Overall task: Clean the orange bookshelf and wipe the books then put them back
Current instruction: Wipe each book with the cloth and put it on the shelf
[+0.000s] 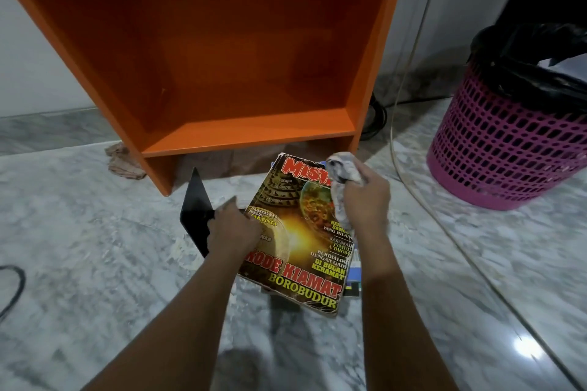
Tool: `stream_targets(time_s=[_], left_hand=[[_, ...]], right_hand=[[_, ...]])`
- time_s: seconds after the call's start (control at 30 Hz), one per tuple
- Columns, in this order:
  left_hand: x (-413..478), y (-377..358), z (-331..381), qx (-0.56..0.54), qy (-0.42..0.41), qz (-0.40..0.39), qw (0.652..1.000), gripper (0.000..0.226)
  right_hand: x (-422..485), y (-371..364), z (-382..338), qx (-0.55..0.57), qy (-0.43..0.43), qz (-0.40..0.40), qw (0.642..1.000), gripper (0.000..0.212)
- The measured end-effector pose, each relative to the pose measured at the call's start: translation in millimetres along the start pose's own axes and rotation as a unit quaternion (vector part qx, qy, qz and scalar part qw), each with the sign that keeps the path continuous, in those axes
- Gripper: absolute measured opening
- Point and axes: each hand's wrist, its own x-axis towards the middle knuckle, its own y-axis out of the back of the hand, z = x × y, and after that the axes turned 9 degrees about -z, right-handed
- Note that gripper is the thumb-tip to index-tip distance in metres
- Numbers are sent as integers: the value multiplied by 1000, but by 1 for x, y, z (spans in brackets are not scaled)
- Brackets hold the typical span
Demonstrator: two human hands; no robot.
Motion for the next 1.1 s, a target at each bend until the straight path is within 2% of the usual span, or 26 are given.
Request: stream_targets(time_s=[0.07, 0.2, 0.27, 0.33, 0.43, 0.57, 0.67, 0.77, 0.8, 0.87, 0.97, 1.03, 1.1], left_hand=[[1, 5, -10, -53, 4, -49, 997, 27], [5, 13, -17, -87, -7, -93, 992, 22], [6, 12, -21, -102, -8, -130, 986, 25], [5, 10, -26, -120, -10, -148, 982, 29], [4, 10, -29, -173, -8, -168, 970, 27], [6, 11, -25, -189, -9, -185, 964, 23], [5, 13, -27, -195, -6, -194, 961, 25], [3, 15, -29, -203, -2, -205, 957, 24], [2, 15, -29, -207, -1, -208, 956, 24], [0, 15, -28, -227, 1, -218, 949, 21], [-2, 12, -27, -259, 6, -232, 938, 17], [-3, 10, -27, -272, 9, -233, 934, 16], [-4, 9, -28, -276, 9, -232, 933, 17]], right_hand=[[-2, -26, 0, -46, 22, -35, 998, 52], [-9, -89, 7, -127, 77, -150, 977, 58], [-10, -113, 14, -263, 148, -199, 933, 60], [-5, -122, 18, -359, 202, -210, 887, 60], [22, -118, 23, -390, 199, -176, 882, 56], [66, -78, 26, -331, 88, -63, 937, 42], [83, -34, 31, -323, 36, -2, 946, 37], [86, -2, 37, -239, -33, 87, 967, 36], [82, 4, 37, -243, -30, 118, 962, 39], [68, 3, 34, -288, 29, 136, 947, 46], [34, -33, 18, -275, 122, 70, 951, 56], [12, -69, 11, -280, 133, -44, 950, 58], [-6, -97, 16, -343, 167, -147, 913, 57]])
